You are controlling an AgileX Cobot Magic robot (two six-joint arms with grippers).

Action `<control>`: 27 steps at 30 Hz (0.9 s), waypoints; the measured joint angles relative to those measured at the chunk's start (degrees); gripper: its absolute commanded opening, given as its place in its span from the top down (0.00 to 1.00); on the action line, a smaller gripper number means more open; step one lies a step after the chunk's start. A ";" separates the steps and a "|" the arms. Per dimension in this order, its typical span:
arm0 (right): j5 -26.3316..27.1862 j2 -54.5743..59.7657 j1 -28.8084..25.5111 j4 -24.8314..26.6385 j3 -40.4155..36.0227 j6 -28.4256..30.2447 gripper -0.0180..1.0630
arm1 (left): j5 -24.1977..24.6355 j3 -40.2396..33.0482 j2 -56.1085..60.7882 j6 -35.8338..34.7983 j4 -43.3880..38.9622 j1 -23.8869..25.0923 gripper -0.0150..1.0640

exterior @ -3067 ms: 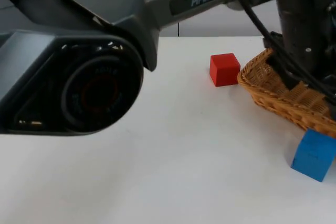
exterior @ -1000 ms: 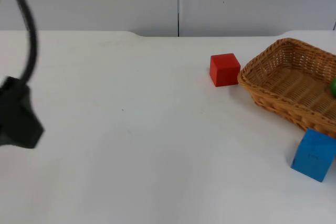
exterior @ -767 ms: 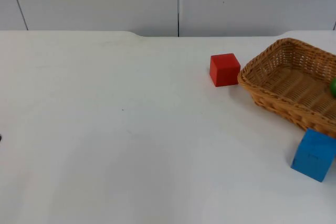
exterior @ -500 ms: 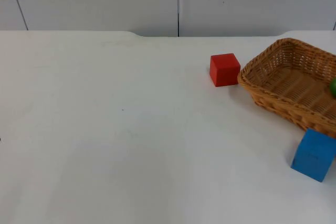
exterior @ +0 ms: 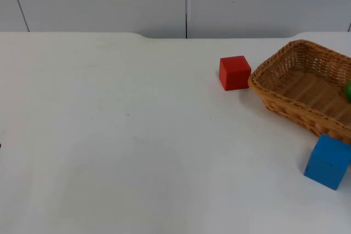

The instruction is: Place all geometric objects except the red cube into the basket.

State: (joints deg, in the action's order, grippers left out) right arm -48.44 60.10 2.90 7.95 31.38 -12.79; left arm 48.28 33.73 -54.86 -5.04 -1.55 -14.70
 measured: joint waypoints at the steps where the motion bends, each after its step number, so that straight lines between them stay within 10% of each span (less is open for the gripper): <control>1: 0.26 2.24 0.00 0.00 0.00 -0.24 0.04 | 0.00 0.00 0.00 0.00 0.00 0.00 0.01; 7: 0.73 8.58 3.37 1.28 2.46 -3.68 0.04 | 0.00 0.00 0.00 0.00 0.00 0.00 0.01; 15: -10.58 14.64 19.44 -13.92 20.02 -24.19 0.05 | 0.11 0.00 0.00 0.00 0.00 0.00 0.01; 27: -6.87 31.75 30.79 -22.40 24.45 -50.85 0.05 | 0.11 0.00 0.00 0.00 0.22 0.00 0.01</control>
State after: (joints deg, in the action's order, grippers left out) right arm -55.32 91.85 33.69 -14.45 55.82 -63.64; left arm 48.38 33.73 -54.86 -5.04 -1.33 -14.70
